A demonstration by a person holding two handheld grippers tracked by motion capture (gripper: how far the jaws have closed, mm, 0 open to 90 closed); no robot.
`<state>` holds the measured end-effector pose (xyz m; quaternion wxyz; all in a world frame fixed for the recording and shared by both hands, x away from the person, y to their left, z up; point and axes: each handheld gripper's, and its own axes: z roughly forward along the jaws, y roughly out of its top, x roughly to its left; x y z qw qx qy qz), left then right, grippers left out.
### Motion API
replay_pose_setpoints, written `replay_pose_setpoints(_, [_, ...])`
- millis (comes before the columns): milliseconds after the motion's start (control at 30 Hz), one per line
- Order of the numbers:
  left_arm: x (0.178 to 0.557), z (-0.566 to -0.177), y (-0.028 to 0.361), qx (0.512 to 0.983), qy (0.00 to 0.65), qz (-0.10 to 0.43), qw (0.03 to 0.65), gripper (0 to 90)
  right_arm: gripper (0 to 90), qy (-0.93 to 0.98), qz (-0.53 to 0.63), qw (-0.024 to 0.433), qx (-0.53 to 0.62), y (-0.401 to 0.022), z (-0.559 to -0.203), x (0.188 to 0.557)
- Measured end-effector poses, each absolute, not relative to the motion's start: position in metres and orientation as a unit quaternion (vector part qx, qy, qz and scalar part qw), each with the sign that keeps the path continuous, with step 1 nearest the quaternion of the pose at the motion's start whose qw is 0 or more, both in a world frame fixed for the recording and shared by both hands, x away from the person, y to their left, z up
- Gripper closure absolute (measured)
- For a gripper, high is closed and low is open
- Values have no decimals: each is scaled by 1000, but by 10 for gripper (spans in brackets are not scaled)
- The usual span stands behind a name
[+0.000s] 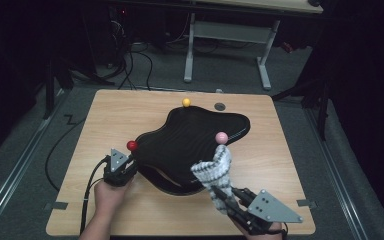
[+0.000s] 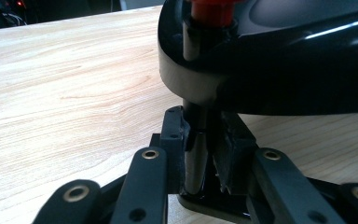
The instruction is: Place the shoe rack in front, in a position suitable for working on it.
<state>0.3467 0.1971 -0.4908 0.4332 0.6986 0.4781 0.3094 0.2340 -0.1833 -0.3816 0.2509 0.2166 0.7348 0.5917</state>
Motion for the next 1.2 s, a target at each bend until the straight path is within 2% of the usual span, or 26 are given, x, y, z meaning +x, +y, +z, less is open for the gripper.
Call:
replay_pose_setpoints(233, [345, -491, 196, 702, 473, 315, 430, 744, 784, 746, 582, 251, 204, -172, -386, 234])
replay_pose_setpoints(433, [344, -492, 195, 703, 469, 317, 431, 744, 785, 723, 577, 266, 270, -195, -387, 259])
replay_pose_setpoints(733, [342, -492, 195, 704, 466, 318, 431, 744, 784, 721, 574, 243, 301, -203, -398, 289])
replay_pose_setpoints(900, [343, -492, 196, 704, 466, 316, 432, 744, 783, 725, 582, 236, 283, -201, -397, 284])
replay_pose_setpoints(1200, [344, -492, 196, 701, 471, 316, 432, 745, 786, 749, 593, 226, 190, -187, -381, 248])
